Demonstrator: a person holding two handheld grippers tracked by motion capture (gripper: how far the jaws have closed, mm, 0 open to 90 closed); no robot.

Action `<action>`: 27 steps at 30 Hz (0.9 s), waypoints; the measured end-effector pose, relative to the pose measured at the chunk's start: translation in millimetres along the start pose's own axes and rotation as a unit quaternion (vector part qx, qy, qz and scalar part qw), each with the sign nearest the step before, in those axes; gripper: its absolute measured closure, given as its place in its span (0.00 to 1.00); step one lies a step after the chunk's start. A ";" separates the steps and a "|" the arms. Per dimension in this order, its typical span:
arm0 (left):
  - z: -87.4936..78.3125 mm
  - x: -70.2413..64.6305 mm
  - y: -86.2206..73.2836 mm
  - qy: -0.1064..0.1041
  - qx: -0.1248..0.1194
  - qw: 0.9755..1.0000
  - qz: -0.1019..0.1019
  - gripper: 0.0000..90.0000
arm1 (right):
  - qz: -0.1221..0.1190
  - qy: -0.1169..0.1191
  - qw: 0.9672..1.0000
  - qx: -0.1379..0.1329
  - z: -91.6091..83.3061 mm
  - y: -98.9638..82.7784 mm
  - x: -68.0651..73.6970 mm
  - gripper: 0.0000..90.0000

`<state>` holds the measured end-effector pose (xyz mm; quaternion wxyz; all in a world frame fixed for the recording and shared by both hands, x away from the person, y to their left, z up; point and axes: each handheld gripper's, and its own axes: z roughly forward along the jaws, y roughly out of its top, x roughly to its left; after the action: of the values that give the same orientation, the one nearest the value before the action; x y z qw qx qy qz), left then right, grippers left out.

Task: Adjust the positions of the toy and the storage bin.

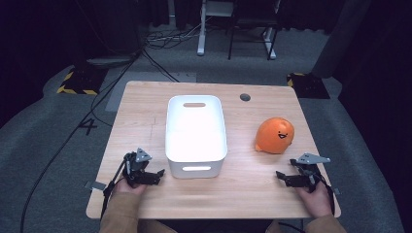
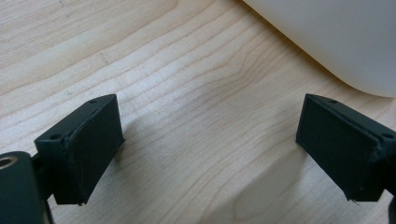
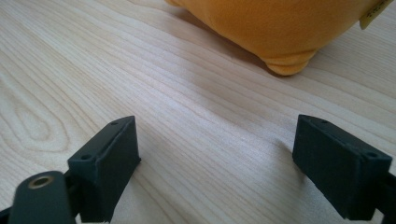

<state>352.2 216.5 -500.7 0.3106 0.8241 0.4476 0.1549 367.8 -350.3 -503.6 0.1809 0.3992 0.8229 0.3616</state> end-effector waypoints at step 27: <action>-71.6 -9.9 20.1 -0.055 -0.114 0.991 -0.053 0.30 | 0.001 0.000 1.000 0.000 -0.2 -0.2 0.2 0.16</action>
<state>321.5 226.8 -433.1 0.4345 0.7656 0.4524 0.1430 367.4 -350.3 -503.6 0.1806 0.4000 0.8226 0.3616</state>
